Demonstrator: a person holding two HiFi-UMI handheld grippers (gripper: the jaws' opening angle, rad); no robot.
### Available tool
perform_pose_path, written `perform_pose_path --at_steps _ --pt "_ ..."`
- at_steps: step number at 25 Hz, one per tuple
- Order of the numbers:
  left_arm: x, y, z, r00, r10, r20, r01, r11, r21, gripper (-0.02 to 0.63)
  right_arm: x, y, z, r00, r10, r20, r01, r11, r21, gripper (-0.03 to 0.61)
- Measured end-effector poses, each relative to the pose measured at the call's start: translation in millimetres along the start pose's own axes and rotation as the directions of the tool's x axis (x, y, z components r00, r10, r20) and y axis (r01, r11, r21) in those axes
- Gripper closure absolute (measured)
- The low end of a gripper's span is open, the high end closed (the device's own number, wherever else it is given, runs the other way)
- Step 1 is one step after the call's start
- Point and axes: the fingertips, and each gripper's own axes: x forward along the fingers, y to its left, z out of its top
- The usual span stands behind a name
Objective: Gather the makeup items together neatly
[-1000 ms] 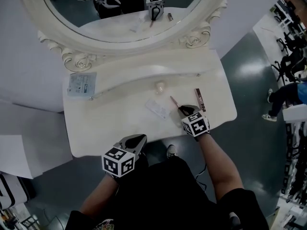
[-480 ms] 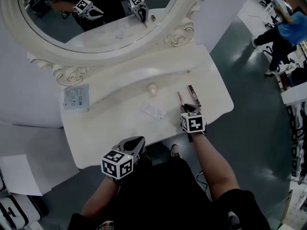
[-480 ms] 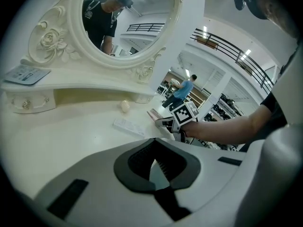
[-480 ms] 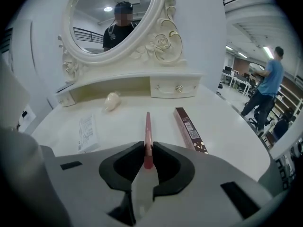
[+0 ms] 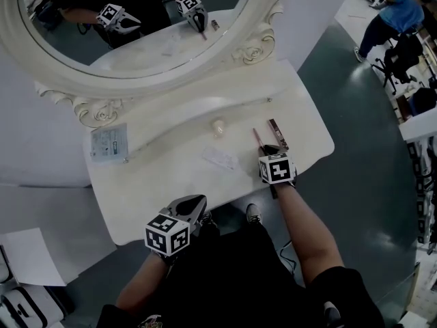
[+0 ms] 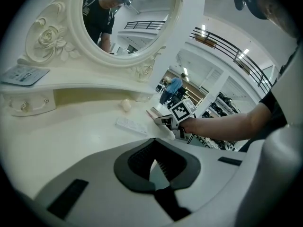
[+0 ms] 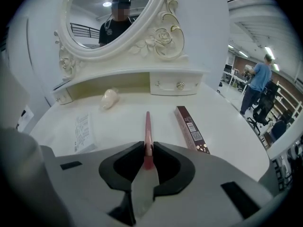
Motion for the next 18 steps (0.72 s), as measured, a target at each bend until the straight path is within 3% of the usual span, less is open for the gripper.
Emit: perform_pose_path --at_steps 6,10,13,18 --pt "-4.1 4.2 1.4 1.0 -0.018 -0.005 0.018 1.0 0.005 0.604 -0.4 2.9 -0.2 1.0 0.001 -0.005 -0.001 1.0 -0.014 0.502" --pt "-7.7 8.8 2.0 0.999 -0.032 -0.012 0.032 0.999 0.012 0.604 -8.6 16.9 8.6 0.998 0.052 0.038 -0.051 0.998 -0.036 0.445" --pt "-9.4 13.1 2.7 0.999 -0.044 -0.018 0.045 0.999 0.02 0.604 -18.6 43.8 19.2 0.986 0.137 0.096 -0.128 0.988 -0.09 0.421" --pt "-14.8 17.4 4.1 0.998 -0.063 -0.028 0.064 0.996 0.056 0.604 -25.5 99.1 28.9 0.947 0.288 0.141 -0.256 0.944 -0.207 0.372"
